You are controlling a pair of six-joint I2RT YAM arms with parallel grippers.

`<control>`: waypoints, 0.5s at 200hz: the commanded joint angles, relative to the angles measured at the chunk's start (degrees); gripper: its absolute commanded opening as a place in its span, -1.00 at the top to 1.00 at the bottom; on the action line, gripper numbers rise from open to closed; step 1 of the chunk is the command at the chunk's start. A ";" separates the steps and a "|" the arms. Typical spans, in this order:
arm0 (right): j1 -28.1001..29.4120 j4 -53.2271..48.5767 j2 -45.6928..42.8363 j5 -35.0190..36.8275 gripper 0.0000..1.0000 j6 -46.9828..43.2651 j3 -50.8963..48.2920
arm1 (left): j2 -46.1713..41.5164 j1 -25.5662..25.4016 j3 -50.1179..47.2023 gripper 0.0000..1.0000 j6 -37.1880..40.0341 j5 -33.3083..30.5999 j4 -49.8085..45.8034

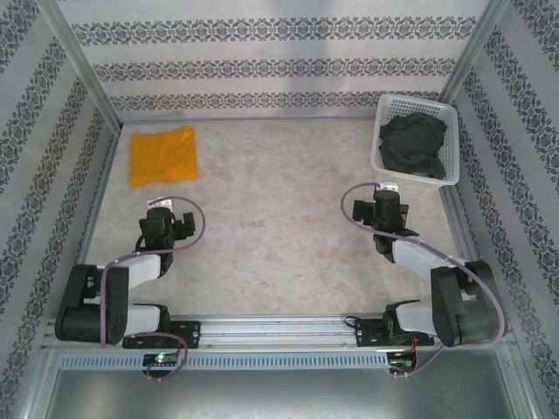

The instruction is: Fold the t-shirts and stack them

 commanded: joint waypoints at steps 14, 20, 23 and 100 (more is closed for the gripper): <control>-2.71 20.06 5.96 -4.29 -0.95 -7.98 0.64 | 10.59 0.73 3.38 -1.00 3.44 5.83 21.27; -3.93 21.47 7.55 -5.98 -0.96 -7.03 0.79 | 13.60 0.66 1.95 -1.00 3.84 6.75 26.05; -4.51 22.10 8.18 -6.65 -0.95 -6.44 0.58 | 15.29 0.61 1.21 -1.00 4.15 7.00 30.52; -6.78 34.41 11.31 -8.58 -0.95 -4.57 -6.09 | 14.76 0.96 1.69 -1.00 2.31 3.68 28.63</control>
